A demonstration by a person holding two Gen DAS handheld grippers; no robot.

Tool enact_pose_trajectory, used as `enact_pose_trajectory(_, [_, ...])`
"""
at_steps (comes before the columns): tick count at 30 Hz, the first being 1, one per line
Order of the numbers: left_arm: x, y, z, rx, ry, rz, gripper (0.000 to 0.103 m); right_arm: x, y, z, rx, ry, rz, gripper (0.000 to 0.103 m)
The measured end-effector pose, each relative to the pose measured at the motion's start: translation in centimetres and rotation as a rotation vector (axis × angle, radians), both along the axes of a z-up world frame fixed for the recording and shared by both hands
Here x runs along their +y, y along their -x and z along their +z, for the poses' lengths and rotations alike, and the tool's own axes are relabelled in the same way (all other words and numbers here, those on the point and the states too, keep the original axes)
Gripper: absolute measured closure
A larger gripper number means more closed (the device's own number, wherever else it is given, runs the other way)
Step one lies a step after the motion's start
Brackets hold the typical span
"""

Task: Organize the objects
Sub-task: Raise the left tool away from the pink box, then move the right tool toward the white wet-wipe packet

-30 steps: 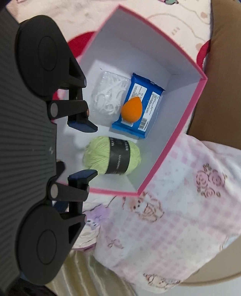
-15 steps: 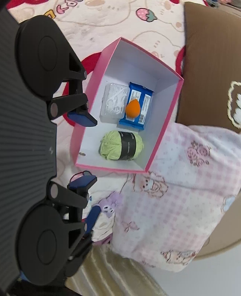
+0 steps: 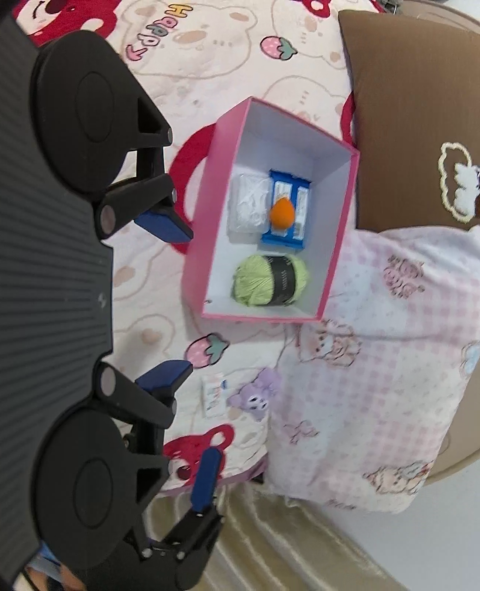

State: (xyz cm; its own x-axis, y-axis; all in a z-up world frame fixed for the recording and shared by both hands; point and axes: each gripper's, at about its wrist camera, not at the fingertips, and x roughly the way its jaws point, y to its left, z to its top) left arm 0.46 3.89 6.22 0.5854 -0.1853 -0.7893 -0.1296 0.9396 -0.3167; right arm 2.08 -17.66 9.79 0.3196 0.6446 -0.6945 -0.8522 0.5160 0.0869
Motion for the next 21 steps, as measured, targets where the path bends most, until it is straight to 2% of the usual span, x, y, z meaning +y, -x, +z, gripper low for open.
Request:
enact_pose_trajectory(7, [-2.0,2.3,-0.9,0.06,0.006,-0.075,0.031,-2.6,1.0,0.0,-0.012,0.046,0.072,0.016])
enact_pose_trajectory(13, [-3.1,3.4,-1.9,0.071,0.02,-0.08,0.026,-4.8,1.0,-0.7,-0.015,0.079,0.1,0.016])
enact_pose_trajectory(16, [-4.0,3.3,-2.6,0.078,0.031,-0.082,0.019,-5.8,0.9,-1.2,-0.02,0.094,0.095,0.015])
enact_pose_trajectory(21, [-5.7,2.4,-4.3,0.089,0.038,-0.107,0.015,-7.4,-0.2,-2.7,-0.019,0.117,0.064,0.015])
